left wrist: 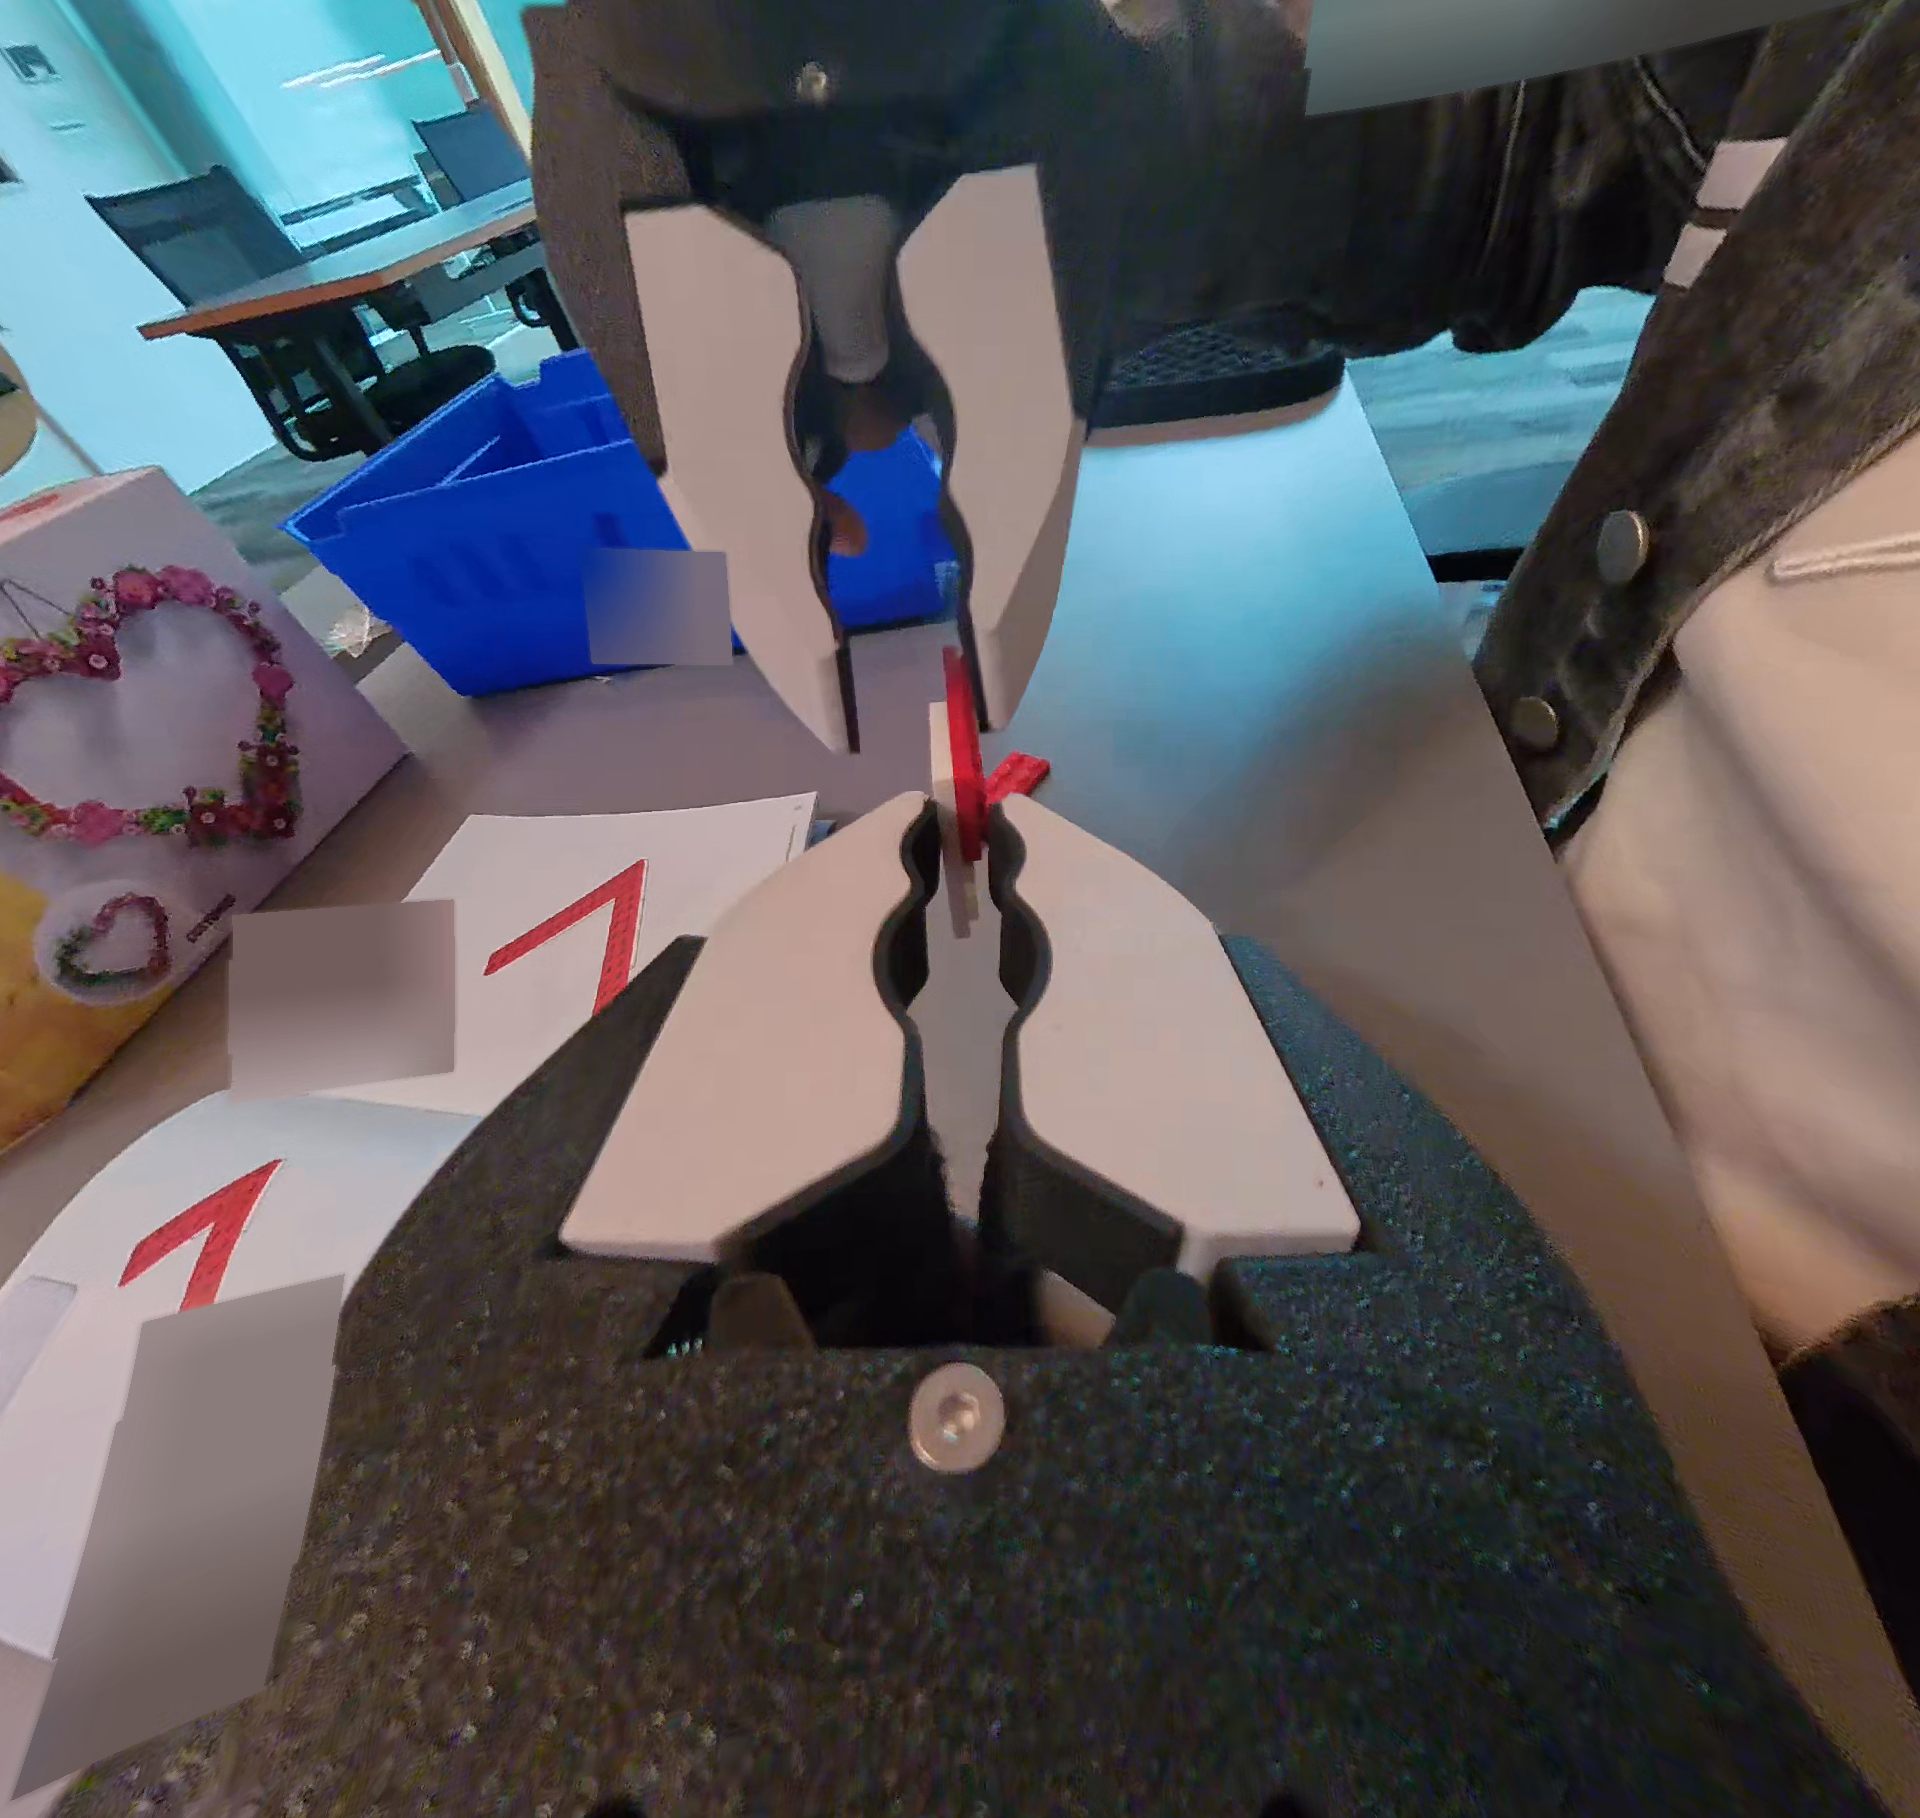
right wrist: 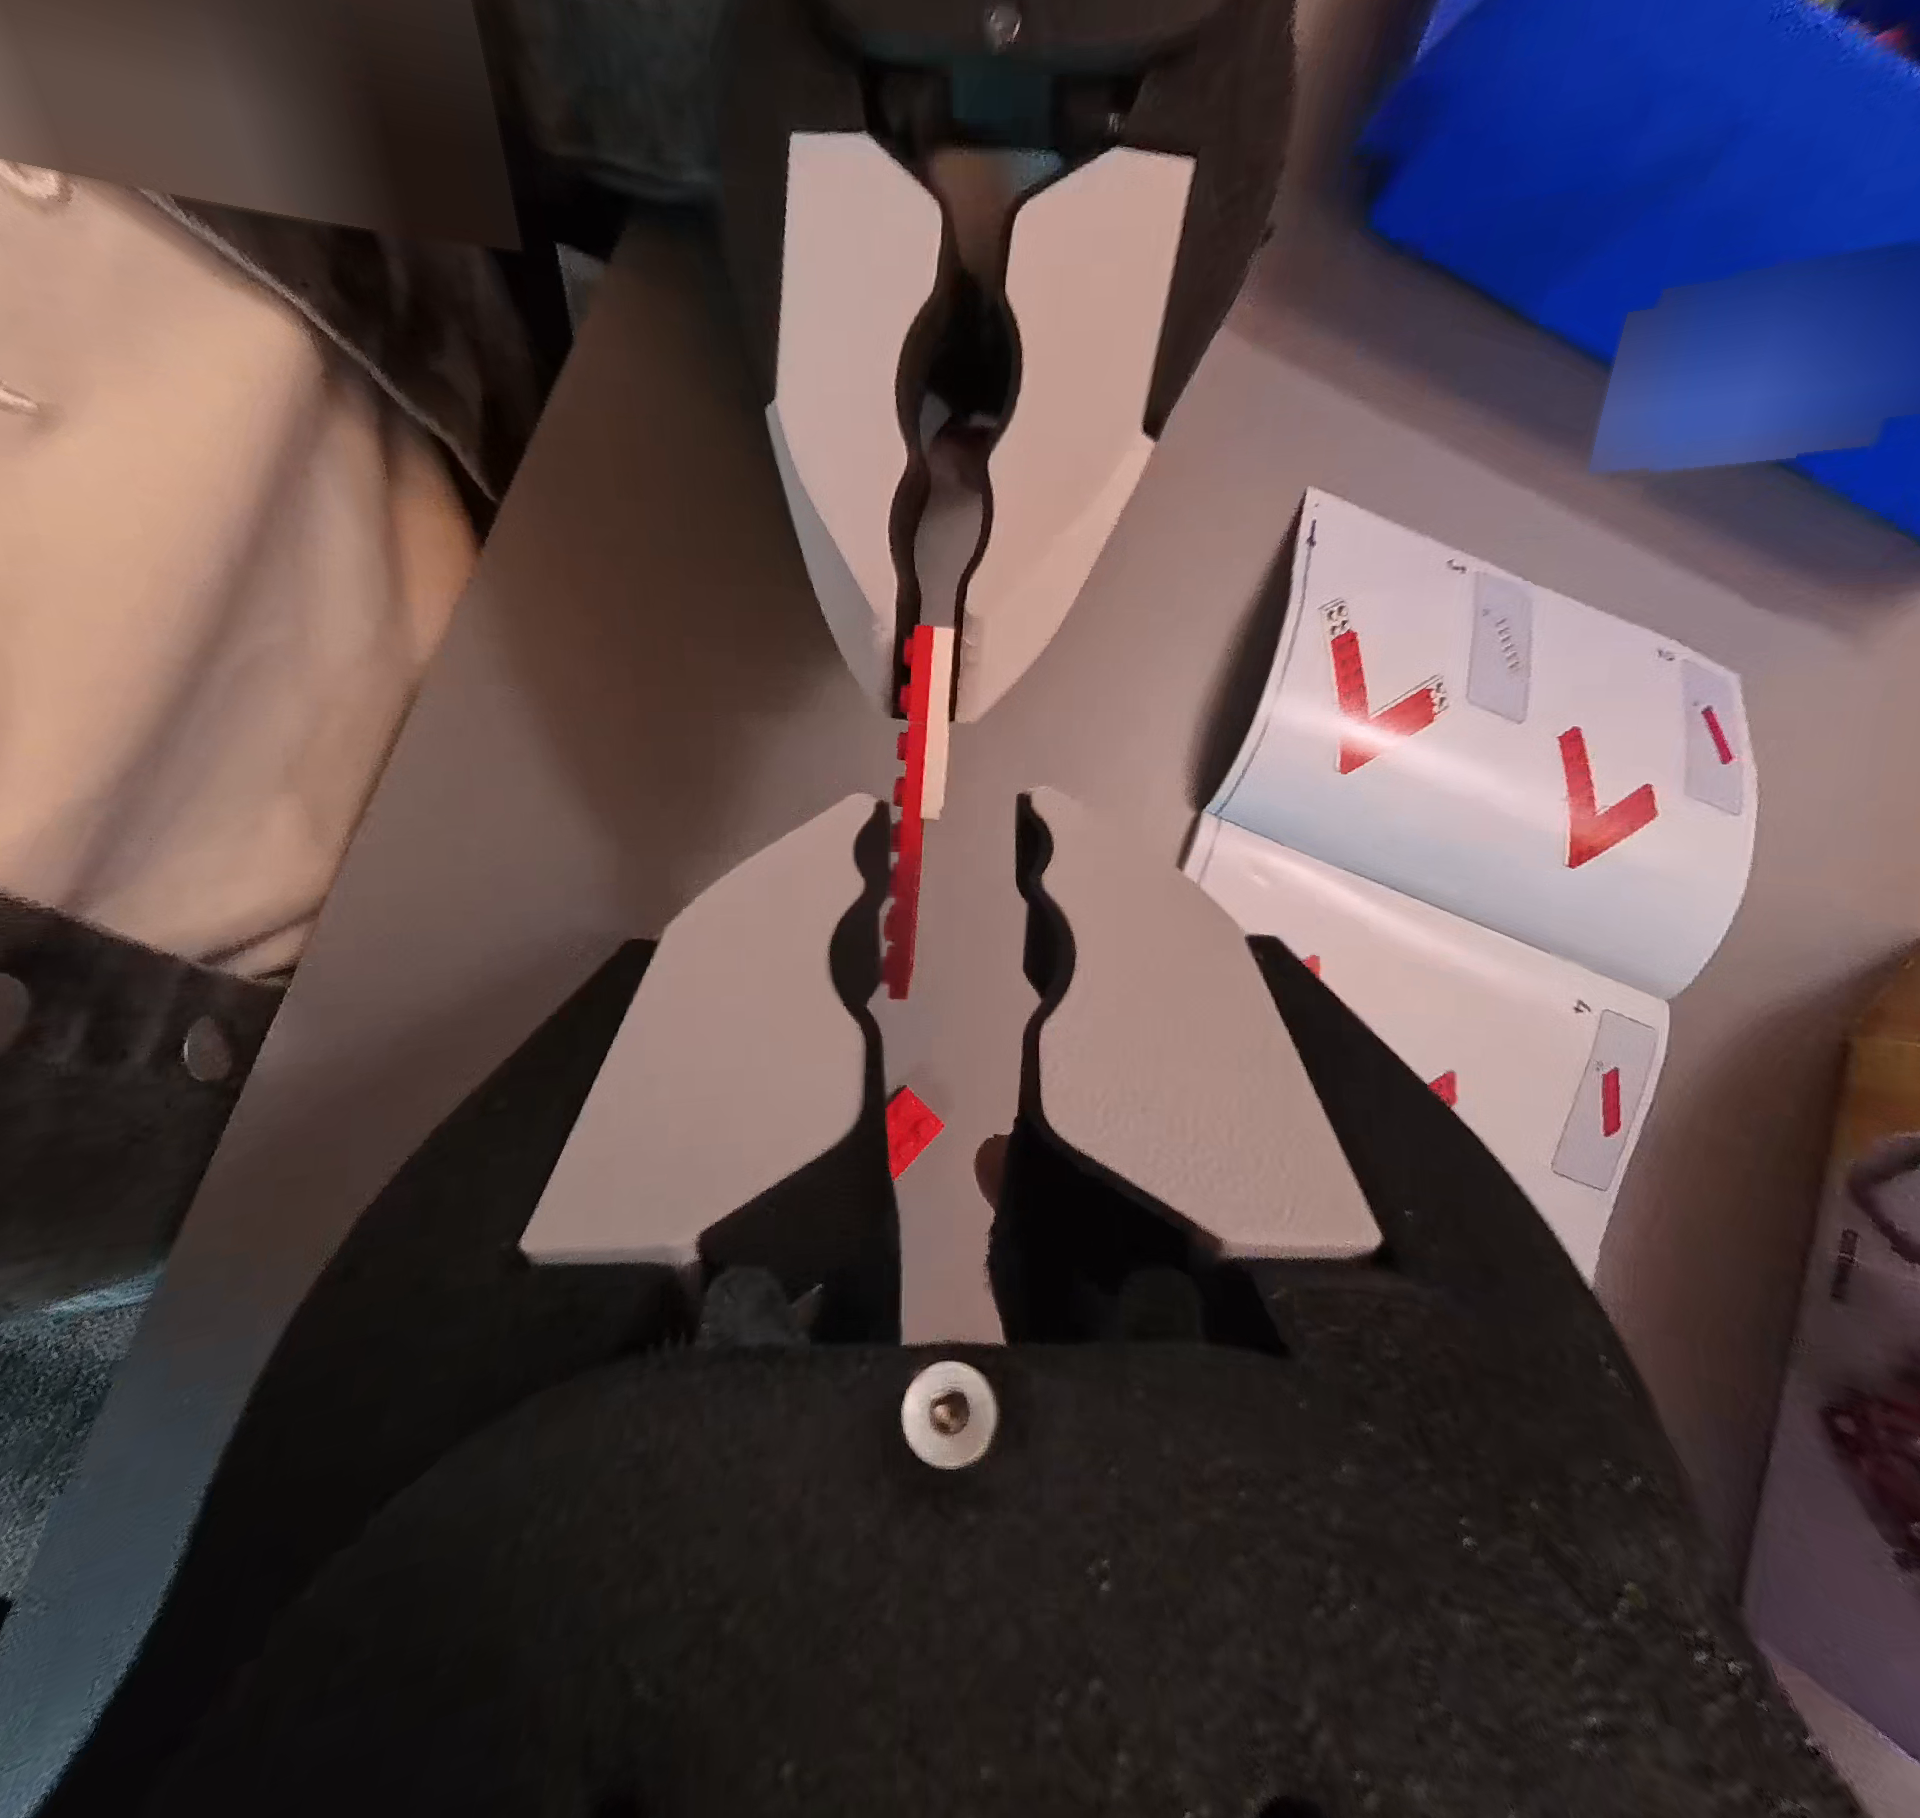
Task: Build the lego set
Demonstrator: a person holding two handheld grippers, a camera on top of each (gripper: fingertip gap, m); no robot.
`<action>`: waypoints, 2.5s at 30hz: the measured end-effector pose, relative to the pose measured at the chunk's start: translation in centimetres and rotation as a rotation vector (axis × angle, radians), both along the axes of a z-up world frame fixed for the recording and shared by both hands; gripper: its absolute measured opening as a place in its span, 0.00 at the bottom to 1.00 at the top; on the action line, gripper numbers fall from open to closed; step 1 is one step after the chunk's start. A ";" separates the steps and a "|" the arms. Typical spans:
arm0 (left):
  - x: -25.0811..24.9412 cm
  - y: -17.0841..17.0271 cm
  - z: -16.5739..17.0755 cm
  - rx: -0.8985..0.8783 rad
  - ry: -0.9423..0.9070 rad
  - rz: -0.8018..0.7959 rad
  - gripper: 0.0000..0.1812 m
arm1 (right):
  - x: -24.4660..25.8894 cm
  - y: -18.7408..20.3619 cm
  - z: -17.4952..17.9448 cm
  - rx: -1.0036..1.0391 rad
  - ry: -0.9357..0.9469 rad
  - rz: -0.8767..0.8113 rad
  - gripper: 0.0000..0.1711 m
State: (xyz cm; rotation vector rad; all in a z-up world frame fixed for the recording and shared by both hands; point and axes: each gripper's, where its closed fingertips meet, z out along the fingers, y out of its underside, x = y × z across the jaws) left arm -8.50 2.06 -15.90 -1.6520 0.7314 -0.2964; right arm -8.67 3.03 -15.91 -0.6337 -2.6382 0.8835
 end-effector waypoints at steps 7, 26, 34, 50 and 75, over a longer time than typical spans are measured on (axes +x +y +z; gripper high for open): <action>0.2 -0.1 -0.3 -0.004 0.034 -0.004 0.04 | 0.3 -0.9 -0.6 0.007 -0.004 0.019 0.05; 0.4 0.5 -1.4 -0.039 0.082 0.021 0.04 | 0.3 -0.1 -1.5 0.029 0.052 -0.050 0.05; -3.6 1.7 4.6 -0.058 -0.780 0.116 0.04 | -1.5 2.3 5.2 -0.263 0.437 -0.307 0.35; -1.4 2.1 2.4 -0.295 -0.925 -0.008 0.04 | -2.4 2.7 1.6 0.415 0.661 -0.115 0.16; 0.5 1.1 2.8 0.482 0.562 0.185 0.21 | 3.0 0.8 0.8 -0.233 -0.187 0.134 0.10</action>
